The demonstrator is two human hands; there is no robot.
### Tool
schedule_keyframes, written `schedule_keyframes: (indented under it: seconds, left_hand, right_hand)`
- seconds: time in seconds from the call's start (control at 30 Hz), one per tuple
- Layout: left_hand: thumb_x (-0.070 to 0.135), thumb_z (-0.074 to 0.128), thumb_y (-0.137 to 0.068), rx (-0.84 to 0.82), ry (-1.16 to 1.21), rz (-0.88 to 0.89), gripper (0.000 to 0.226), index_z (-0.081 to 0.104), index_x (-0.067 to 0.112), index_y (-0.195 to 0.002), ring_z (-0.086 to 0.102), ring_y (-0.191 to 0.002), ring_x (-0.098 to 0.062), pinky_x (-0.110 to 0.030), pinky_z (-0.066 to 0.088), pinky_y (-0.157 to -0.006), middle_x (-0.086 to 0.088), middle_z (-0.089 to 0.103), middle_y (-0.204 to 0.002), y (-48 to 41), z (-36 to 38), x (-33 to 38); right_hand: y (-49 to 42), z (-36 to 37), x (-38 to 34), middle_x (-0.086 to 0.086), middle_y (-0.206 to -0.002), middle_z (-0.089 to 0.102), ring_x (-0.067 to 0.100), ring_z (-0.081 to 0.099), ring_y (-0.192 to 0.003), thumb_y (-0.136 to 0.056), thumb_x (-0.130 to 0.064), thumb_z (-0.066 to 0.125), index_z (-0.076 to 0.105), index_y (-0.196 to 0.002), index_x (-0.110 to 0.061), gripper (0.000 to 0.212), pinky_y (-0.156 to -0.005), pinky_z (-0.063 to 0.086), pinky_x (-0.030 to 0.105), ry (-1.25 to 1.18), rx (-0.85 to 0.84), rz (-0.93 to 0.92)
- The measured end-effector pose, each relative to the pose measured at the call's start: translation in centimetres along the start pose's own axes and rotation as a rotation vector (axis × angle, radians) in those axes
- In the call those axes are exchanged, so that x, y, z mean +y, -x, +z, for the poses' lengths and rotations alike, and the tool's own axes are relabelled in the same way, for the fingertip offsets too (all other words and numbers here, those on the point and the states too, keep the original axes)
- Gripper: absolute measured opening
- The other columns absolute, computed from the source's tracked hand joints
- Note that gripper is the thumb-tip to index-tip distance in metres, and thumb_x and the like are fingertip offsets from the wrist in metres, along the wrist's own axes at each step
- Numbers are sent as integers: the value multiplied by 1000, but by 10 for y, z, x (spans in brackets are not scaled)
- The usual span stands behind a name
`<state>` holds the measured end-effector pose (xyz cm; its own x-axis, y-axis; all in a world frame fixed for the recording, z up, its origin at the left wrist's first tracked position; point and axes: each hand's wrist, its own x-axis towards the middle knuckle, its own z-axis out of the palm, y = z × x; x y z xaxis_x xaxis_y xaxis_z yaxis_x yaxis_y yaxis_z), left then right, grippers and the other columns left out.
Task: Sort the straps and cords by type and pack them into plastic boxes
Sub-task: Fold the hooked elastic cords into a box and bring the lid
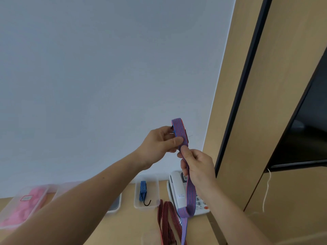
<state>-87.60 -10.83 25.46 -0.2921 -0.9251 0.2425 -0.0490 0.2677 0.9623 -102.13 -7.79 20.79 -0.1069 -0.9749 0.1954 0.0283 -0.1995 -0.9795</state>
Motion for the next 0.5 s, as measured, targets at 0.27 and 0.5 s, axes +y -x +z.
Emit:
schedule_keyframes:
  seconds: [0.27,0.5]
  left_hand:
    - [18,67,-92,91,-496,268,33,60,15,-124,72,-89,-5,-22,53,-83,8,71,-113,5,1,-12]
    - [22,56,-96,105,-978,616,23,55,25,-119,68,-77,-17,-33,53,-62,11,69,-94,9,-2,-22]
  right_hand:
    - [5,-1,-3,2,-50,55,13,42,-39,-88,-55,58,70,-69,-10,49,-40,36,20,-91,-3,61]
    - [4,-3,-10,6,-54,59,15,46,-39,-68,-77,53,71,-65,-13,67,-39,36,17,-73,-66,120]
